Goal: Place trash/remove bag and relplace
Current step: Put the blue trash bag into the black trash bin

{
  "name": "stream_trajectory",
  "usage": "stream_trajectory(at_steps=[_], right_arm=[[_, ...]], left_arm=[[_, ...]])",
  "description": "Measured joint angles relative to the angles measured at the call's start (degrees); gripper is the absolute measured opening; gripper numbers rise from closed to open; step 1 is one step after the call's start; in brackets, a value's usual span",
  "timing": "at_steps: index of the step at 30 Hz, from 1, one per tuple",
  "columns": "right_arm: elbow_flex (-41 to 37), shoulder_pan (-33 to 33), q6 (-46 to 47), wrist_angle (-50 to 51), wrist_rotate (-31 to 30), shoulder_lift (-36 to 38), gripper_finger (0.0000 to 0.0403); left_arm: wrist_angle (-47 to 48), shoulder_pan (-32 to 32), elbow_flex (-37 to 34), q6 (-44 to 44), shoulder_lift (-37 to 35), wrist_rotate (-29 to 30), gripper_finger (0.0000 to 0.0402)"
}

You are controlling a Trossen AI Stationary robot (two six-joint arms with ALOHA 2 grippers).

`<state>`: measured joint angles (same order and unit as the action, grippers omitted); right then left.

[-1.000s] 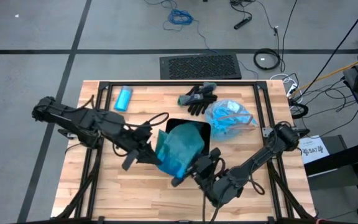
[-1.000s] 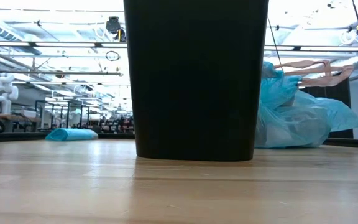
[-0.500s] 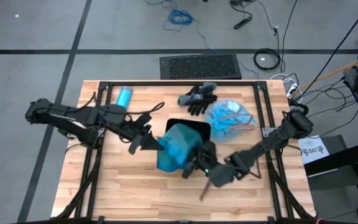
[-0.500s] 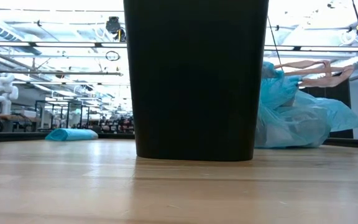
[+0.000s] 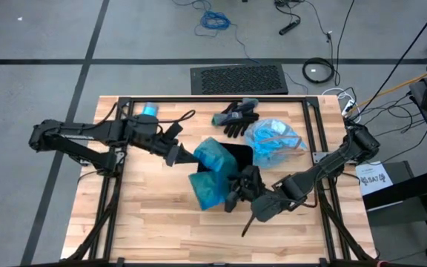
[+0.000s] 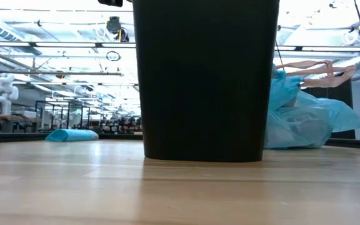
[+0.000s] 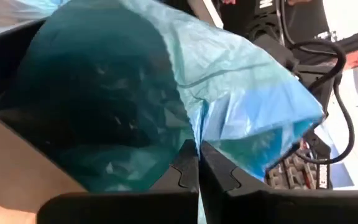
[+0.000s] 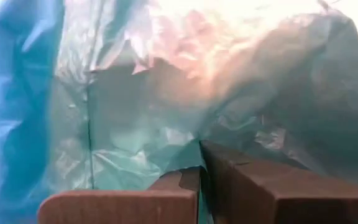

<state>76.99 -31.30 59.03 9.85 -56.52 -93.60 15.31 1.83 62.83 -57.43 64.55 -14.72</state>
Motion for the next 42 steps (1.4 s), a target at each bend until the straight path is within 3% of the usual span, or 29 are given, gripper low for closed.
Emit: stream_trajectory(at_steps=[5,12,19,24,31,42], right_arm=[[0.0,1.37,-0.79,3.32,4.8,1.42,0.0021],[-0.02,5.0,-4.96,4.37,22.37,2.92,0.0108],[-0.02,8.66,-11.95,13.97,37.26,11.44,0.0186],[0.0,9.28,-13.84,24.5,37.55,17.02,0.0207],[0.0,9.26,-10.37,33.15,37.11,21.43,0.0204],[0.0,9.26,-3.52,34.57,33.58,22.88,0.0201]], left_arm=[[0.01,-1.32,0.0,-0.31,0.0,-0.04,0.0],[-3.14,-2.96,0.0,-0.66,0.0,0.0,0.0],[-4.39,-4.49,0.0,-0.18,0.0,2.63,0.0],[-4.35,-4.49,0.0,-0.17,0.0,4.92,0.0],[-4.25,-3.59,0.0,-0.18,0.0,4.77,0.0],[-3.82,-3.68,0.07,4.02,0.64,3.29,0.0006]])
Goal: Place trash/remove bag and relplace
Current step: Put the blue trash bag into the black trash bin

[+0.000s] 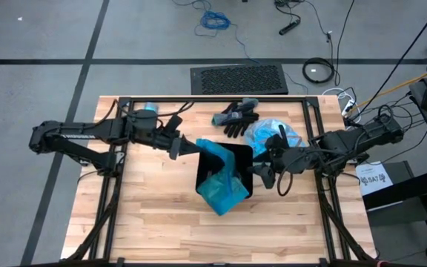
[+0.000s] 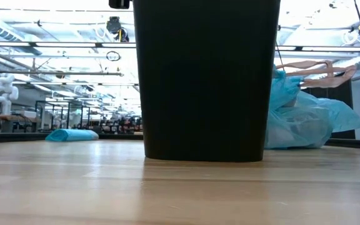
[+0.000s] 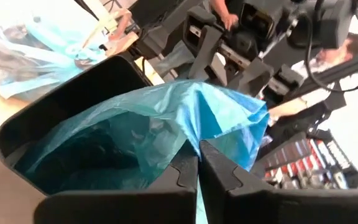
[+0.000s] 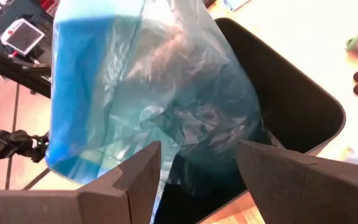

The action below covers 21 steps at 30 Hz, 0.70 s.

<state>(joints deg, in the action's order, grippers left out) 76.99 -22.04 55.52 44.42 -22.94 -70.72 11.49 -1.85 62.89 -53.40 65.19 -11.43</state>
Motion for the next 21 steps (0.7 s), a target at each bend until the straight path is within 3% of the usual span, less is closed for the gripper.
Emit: stream_trajectory(at_steps=[5,12,16,21], right_arm=[[0.0,0.0,0.6,0.11,0.0,-0.02,0.0201],[0.0,0.0,-0.7,0.24,0.03,-0.02,0.0201],[0.0,0.0,-1.59,1.47,0.31,0.17,0.0201],[-0.02,-0.02,-1.93,2.19,0.3,1.51,0.0201]], left_arm=[[0.14,0.15,0.0,3.26,1.82,-3.35,0.0053],[0.48,0.05,0.0,5.69,3.14,-3.77,0.0142],[2.17,-1.58,0.0,3.26,3.08,-5.0,0.0156],[4.45,-3.29,0.0,6.67,0.94,-5.26,0.0157]])
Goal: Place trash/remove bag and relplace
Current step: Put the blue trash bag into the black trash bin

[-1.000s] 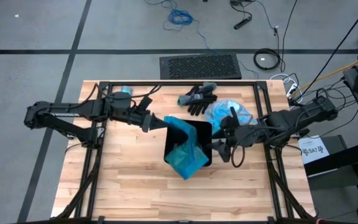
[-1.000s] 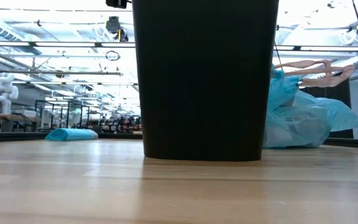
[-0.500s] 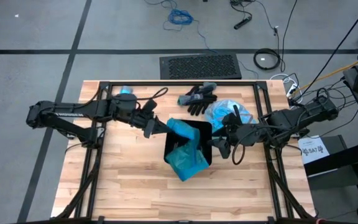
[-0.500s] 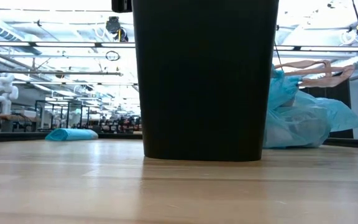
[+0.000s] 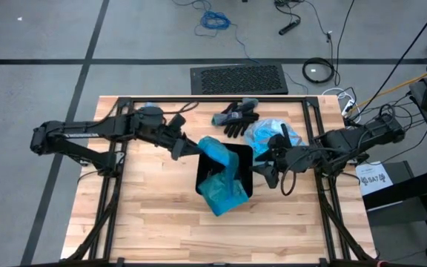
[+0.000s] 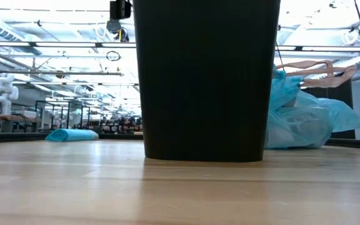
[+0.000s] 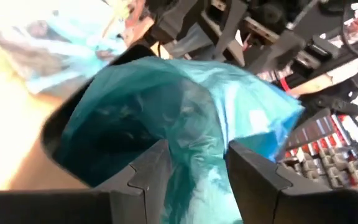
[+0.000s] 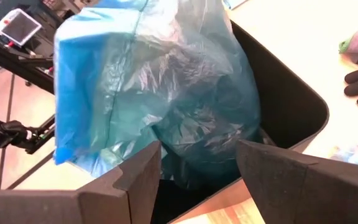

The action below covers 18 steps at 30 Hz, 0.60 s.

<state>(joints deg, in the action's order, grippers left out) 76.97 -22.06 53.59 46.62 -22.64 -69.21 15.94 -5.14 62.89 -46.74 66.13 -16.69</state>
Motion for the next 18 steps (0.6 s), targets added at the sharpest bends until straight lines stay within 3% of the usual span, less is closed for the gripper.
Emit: stream_trajectory(at_steps=[11,18], right_arm=[[0.0,-0.06,1.25,-1.89,0.36,2.29,0.0201],[0.0,-1.87,0.64,-4.8,0.68,1.66,0.0201]], left_arm=[[7.2,-0.89,0.02,4.23,-8.16,3.58,0.0157],[2.42,8.41,0.02,5.69,-10.02,8.64,0.0157]])
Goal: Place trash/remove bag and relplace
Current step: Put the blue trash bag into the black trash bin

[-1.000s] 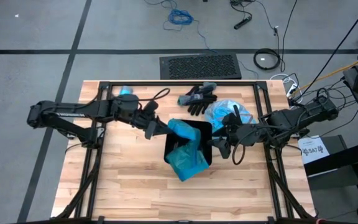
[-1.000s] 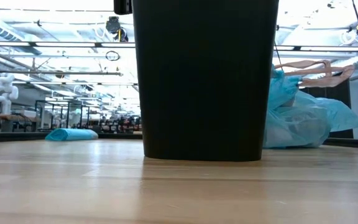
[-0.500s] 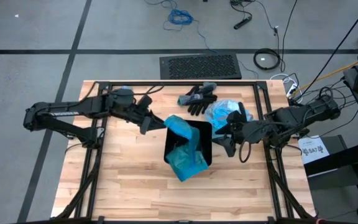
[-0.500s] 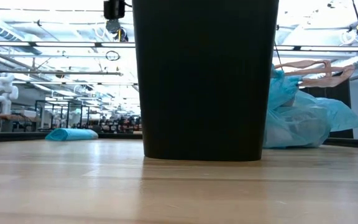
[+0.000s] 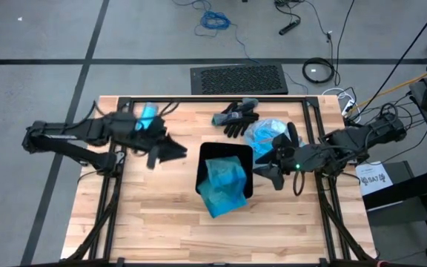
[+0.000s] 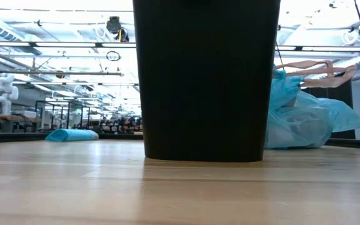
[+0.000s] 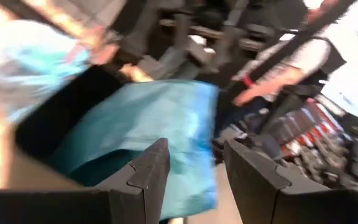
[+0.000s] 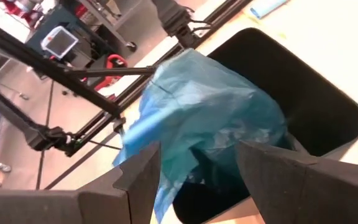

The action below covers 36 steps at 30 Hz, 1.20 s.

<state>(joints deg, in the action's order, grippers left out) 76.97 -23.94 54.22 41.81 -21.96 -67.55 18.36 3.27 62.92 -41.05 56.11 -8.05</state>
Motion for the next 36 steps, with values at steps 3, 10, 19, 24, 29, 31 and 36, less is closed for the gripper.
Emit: stream_trajectory(at_steps=[3,10,19,24,29,31,36], right_arm=[[0.0,-0.83,0.45,-0.01,0.83,-0.27,0.0201],[0.0,-0.93,0.73,-1.3,7.41,-2.98,0.0201],[0.0,-1.37,0.4,-0.91,11.78,-4.82,0.019],[0.0,-2.08,0.39,-0.88,11.88,-4.5,0.0171],[0.0,-2.02,0.45,-0.86,11.54,-5.43,0.015],[0.0,-2.02,0.35,-0.9,11.54,-5.79,0.0144],[0.0,-1.89,-0.94,-1.12,10.79,-6.49,0.0135]], left_arm=[[-1.43,4.23,0.0,1.17,-0.02,3.67,0.0157],[-1.09,8.22,0.0,1.09,1.09,9.37,0.0157],[-1.15,8.81,-0.02,0.96,1.79,9.52,0.0157],[-1.13,8.78,-0.02,0.95,1.89,9.66,0.0157],[-1.11,8.78,-0.02,0.95,1.89,9.66,0.0157],[-1.13,8.78,-0.02,0.95,1.89,9.66,0.0157],[-1.15,8.78,-0.02,0.87,1.89,9.66,0.0157]])
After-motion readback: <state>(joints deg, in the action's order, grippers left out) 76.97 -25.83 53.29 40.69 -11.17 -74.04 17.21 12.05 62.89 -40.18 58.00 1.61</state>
